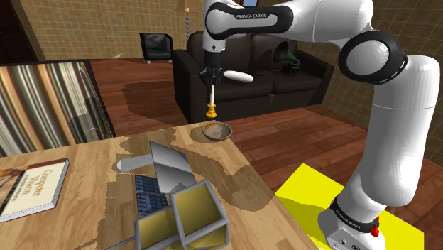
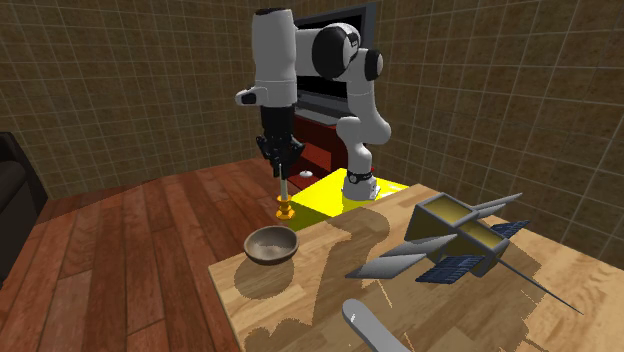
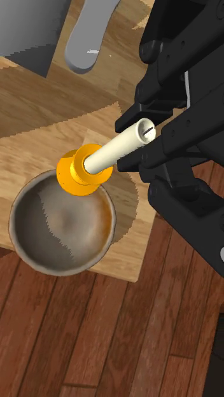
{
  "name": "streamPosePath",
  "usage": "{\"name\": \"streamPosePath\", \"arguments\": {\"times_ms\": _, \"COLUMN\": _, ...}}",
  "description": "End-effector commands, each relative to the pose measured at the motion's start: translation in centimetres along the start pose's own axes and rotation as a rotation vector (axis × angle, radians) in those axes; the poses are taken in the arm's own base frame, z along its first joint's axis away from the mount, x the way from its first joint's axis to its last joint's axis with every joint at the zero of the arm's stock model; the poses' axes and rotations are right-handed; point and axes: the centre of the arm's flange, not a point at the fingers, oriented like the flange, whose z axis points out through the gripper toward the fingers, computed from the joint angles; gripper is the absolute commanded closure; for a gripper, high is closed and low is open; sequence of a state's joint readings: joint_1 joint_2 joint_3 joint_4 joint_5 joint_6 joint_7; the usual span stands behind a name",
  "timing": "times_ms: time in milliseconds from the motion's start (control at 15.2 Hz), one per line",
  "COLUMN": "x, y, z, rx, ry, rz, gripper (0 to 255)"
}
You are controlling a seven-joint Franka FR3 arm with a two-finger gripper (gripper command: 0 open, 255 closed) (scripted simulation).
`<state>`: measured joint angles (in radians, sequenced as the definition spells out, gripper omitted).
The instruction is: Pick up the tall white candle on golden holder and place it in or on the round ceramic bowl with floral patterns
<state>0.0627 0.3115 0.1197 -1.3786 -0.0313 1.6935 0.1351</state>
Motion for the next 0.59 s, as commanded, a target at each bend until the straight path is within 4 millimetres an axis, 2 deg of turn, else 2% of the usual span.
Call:
{"name": "streamPosePath", "arguments": {"times_ms": 0, "x": 0.1, "y": 2.7, "z": -0.9, "rx": 0.0, "ry": -0.001, "rz": -0.001, "gripper": 255}}
{"name": "streamPosePath", "arguments": {"times_ms": 132, "x": 0.2, "y": 5.6, "z": -1.9, "rx": 0.0, "ry": -0.001, "rz": -0.001, "gripper": 255}}
{"name": "streamPosePath", "arguments": {"times_ms": 528, "x": 0.2, "y": 5.6, "z": 1.3, "rx": 0.0, "ry": -0.001, "rz": -0.001, "gripper": 255}}
